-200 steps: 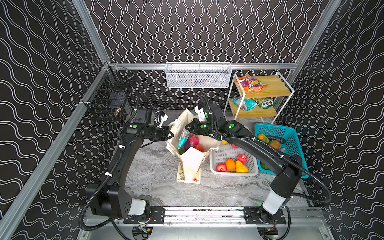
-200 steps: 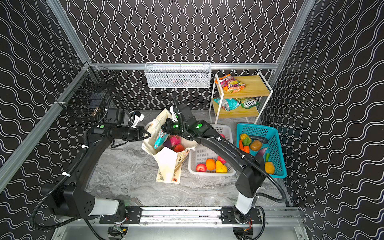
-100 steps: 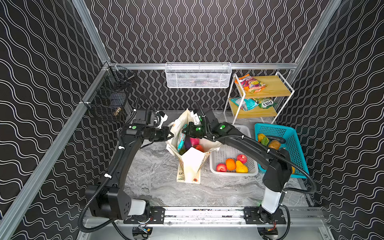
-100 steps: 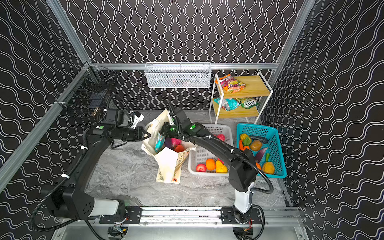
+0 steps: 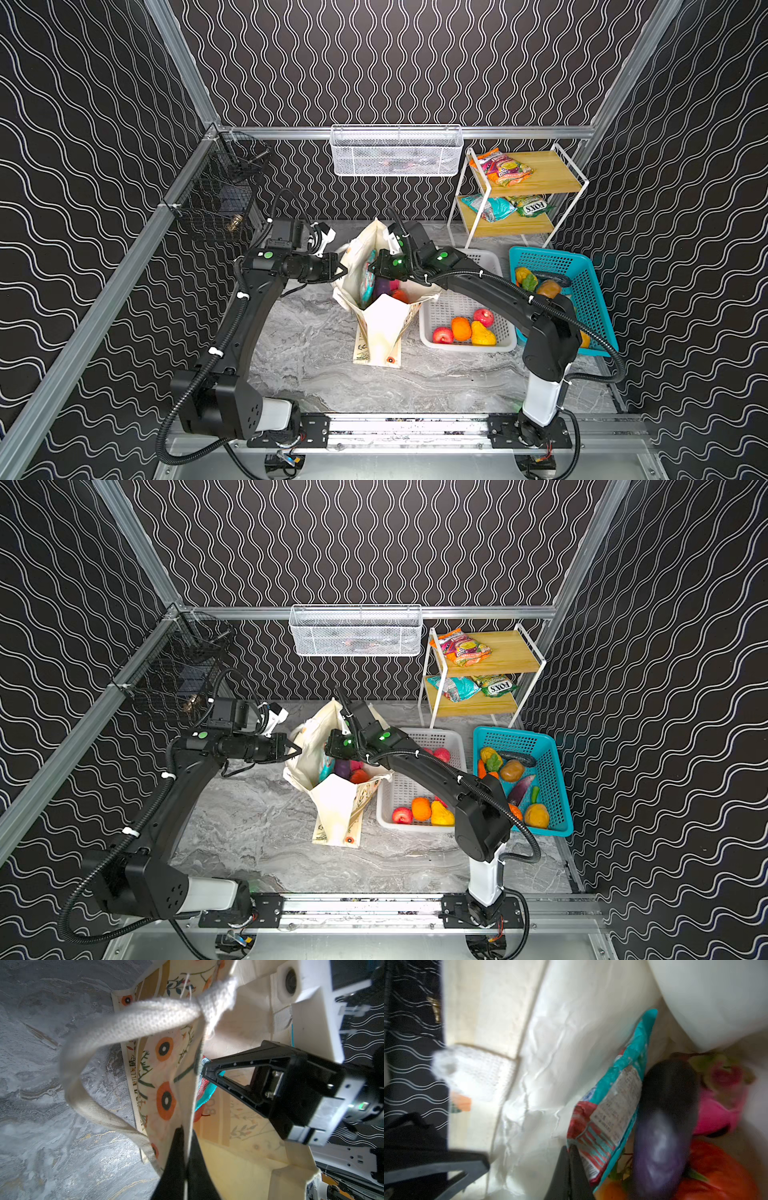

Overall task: Place the food into the grocery bag and tie it
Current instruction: 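Lower the mint candy bag into the tote beside the eggplant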

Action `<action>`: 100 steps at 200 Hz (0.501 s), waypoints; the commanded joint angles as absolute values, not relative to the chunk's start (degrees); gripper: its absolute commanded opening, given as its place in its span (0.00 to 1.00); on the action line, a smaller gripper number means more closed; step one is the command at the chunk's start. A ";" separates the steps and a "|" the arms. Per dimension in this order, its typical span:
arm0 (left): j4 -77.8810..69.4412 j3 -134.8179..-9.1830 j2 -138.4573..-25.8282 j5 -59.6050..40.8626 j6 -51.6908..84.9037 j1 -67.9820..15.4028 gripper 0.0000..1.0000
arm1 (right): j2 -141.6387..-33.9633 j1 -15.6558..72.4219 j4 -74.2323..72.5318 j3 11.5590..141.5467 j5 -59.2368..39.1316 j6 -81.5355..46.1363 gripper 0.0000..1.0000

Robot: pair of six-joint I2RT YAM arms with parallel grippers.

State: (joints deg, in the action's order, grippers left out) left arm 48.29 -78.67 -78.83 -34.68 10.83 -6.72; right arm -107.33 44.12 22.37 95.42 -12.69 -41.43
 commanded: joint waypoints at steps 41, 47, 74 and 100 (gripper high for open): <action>46.79 -78.80 -78.93 -34.37 10.98 -6.68 0.00 | -105.73 43.42 30.37 94.31 -3.68 -35.34 0.00; 46.69 -78.68 -78.96 -34.38 11.07 -6.68 0.00 | -105.73 43.42 30.73 94.22 -3.36 -35.03 0.00; 46.62 -78.67 -79.21 -34.10 11.07 -6.68 0.00 | -105.73 43.42 31.71 93.70 -2.34 -34.46 0.00; 46.89 -78.83 -79.28 -33.52 11.07 -6.68 0.00 | -106.00 43.42 32.99 93.63 -0.91 -34.00 0.00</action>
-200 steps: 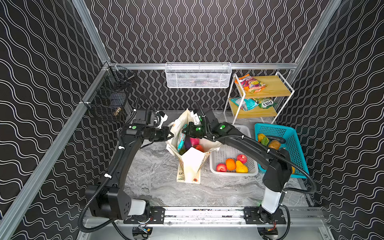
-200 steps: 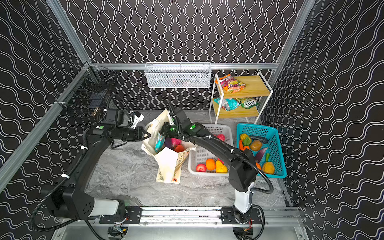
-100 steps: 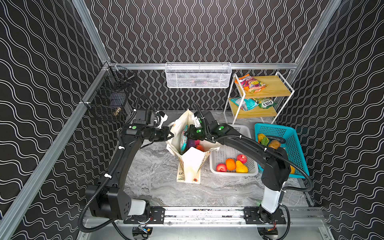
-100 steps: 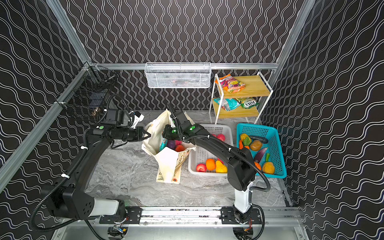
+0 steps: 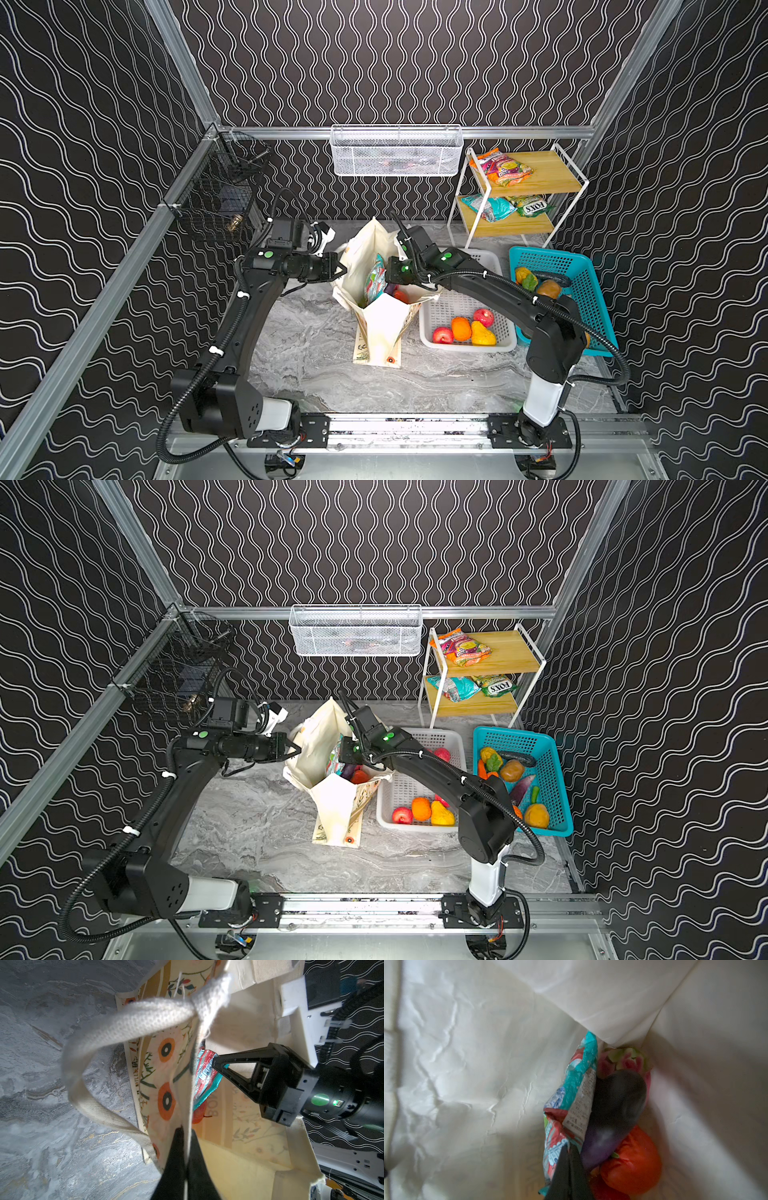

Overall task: Place the food into the grocery bag and tie it
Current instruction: 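Lower the mint candy bag into the tote beside the eggplant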

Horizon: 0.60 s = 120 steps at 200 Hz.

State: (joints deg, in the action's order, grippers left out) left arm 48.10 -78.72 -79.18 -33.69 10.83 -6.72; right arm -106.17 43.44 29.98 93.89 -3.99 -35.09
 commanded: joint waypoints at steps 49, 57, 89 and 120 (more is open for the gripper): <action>46.33 -78.66 -79.47 -33.49 11.78 -6.68 0.00 | -106.12 43.42 33.22 93.43 -0.34 -33.49 0.00; 46.40 -78.66 -79.67 -33.50 11.86 -6.69 0.00 | -106.15 43.42 33.35 93.35 -0.35 -33.52 0.00; 46.57 -78.86 -79.54 -32.97 11.86 -6.68 0.00 | -105.89 43.43 33.57 92.95 0.24 -33.44 0.01; 46.45 -78.75 -79.62 -32.74 12.04 -6.68 0.02 | -105.73 43.51 33.93 93.12 0.85 -33.24 0.05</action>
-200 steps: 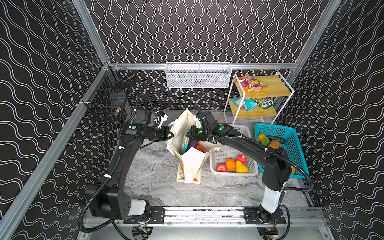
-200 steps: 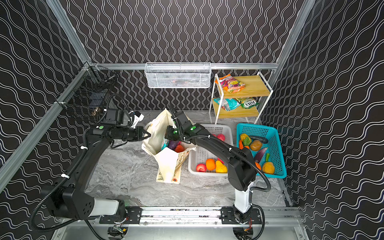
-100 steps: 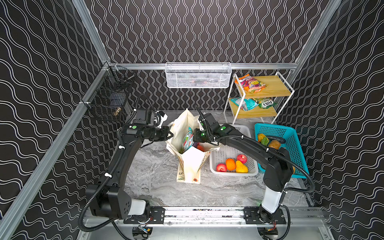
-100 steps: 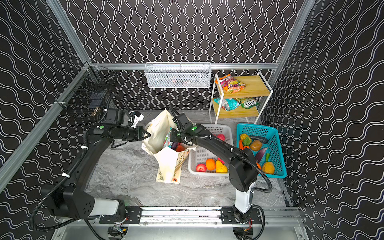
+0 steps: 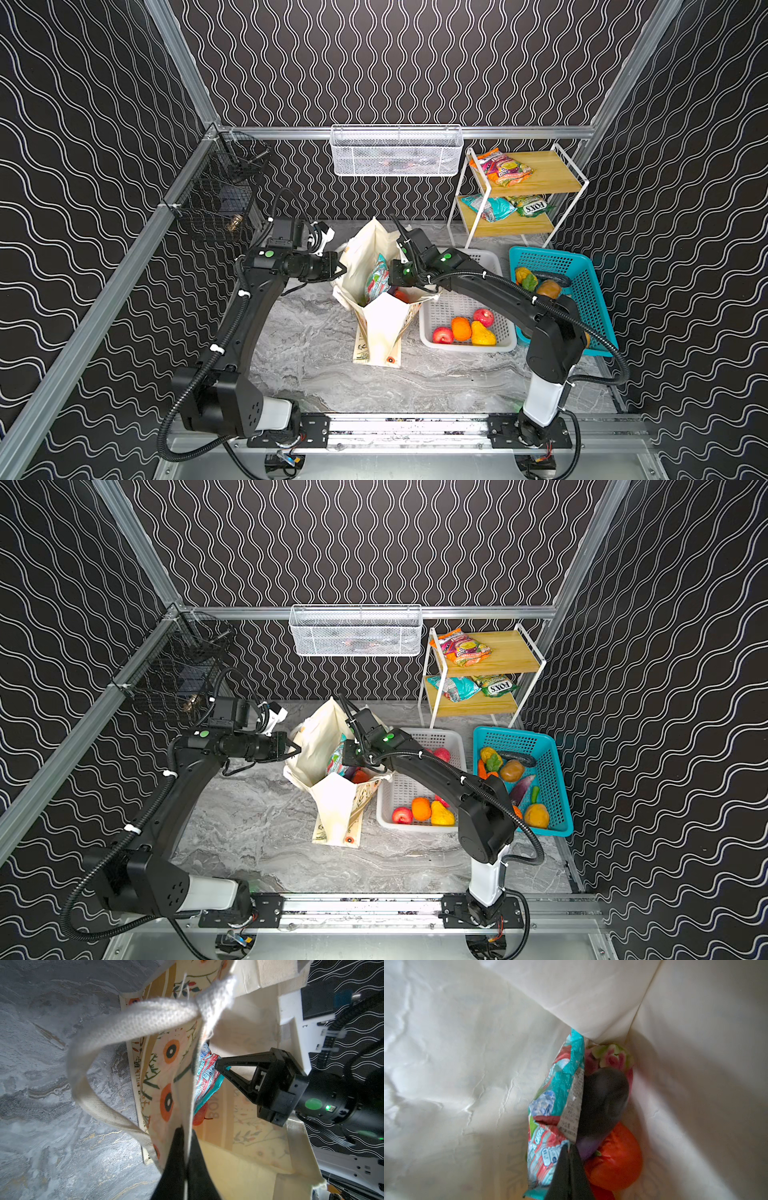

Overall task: Place the food into the grocery bag and tie it
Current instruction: 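Lower the mint candy bag into the tote beside the eggplant, then open and lift the right gripper out while the left releases the tote edge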

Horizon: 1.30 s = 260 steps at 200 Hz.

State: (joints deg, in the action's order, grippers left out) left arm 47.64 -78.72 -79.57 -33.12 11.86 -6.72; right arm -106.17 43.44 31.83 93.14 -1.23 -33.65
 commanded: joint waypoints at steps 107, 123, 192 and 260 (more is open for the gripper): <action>46.28 -79.02 -79.45 -32.70 12.48 -6.67 0.06 | -103.36 43.51 33.92 94.38 1.41 -32.85 0.19; 46.21 -79.20 -79.49 -32.61 12.46 -6.68 0.06 | -102.94 43.51 33.83 94.72 1.49 -32.70 0.21; 46.26 -80.22 -79.90 -32.17 12.83 -6.67 0.10 | -100.83 43.59 34.37 96.46 1.81 -32.13 0.30; 46.50 -81.12 -79.74 -31.23 13.64 -6.68 0.36 | -96.83 43.59 33.67 98.00 2.20 -31.54 0.30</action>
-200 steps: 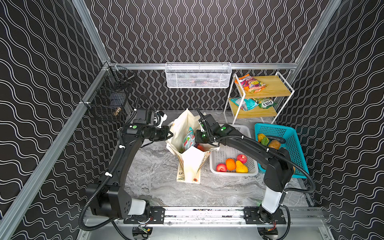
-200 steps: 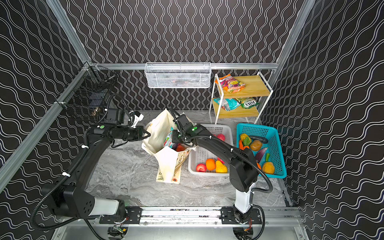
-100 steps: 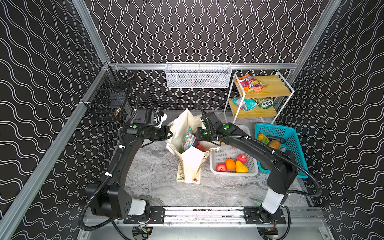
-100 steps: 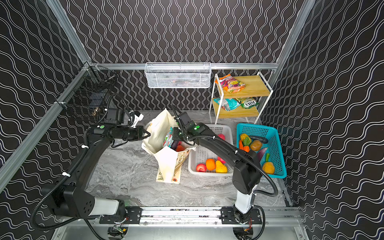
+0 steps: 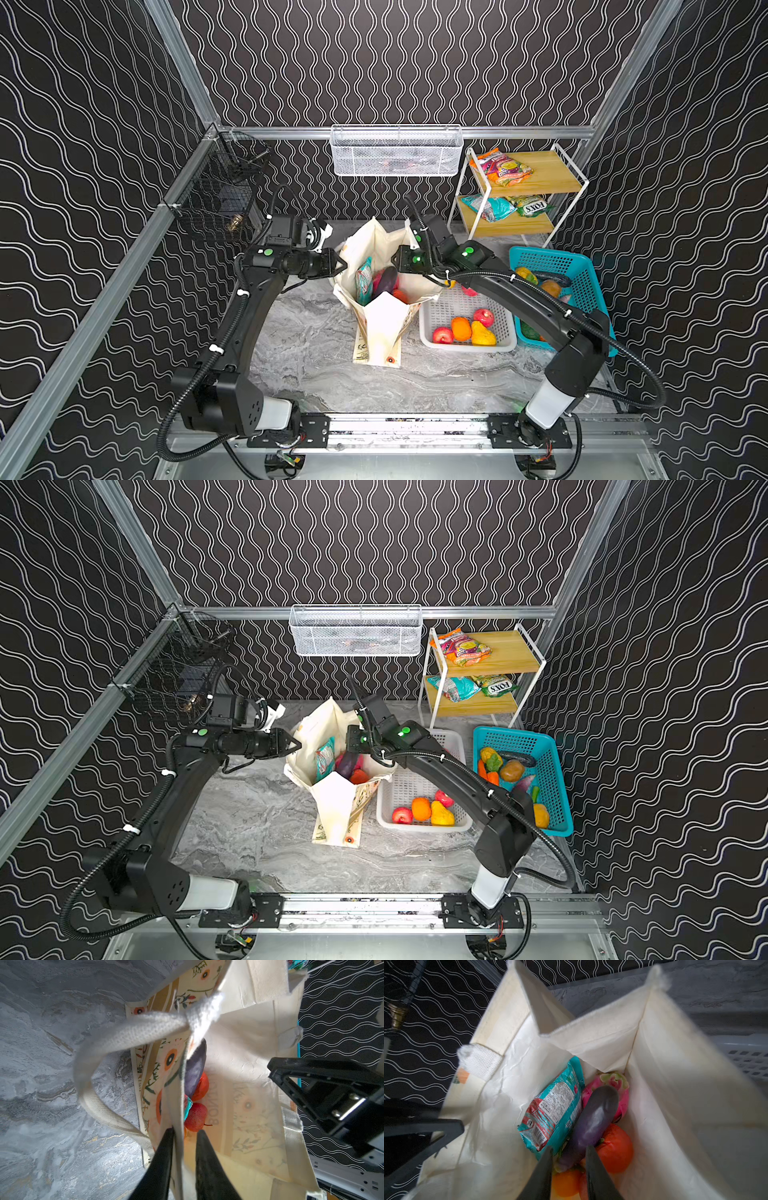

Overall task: Place the food into the grocery bag and tie it
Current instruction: 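Open and lift the right gripper out while the left releases the tote edge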

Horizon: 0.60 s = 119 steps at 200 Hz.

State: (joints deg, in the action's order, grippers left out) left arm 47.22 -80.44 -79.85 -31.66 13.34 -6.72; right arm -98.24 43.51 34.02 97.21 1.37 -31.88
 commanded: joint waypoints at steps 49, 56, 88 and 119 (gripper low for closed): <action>47.90 -82.61 -77.96 -28.22 13.88 -6.68 0.71 | -93.17 43.59 32.54 96.95 3.32 -31.37 0.31; 48.14 -82.98 -77.56 -27.41 13.97 -6.68 0.77 | -92.59 43.59 32.23 96.65 3.62 -31.25 0.31; 49.57 -84.53 -75.16 -21.47 14.65 -6.59 0.88 | -90.27 43.59 31.30 95.32 4.72 -30.89 0.32; 51.12 -85.70 -72.99 -15.15 15.82 -6.18 0.86 | -87.98 43.59 30.70 93.85 5.36 -30.52 0.34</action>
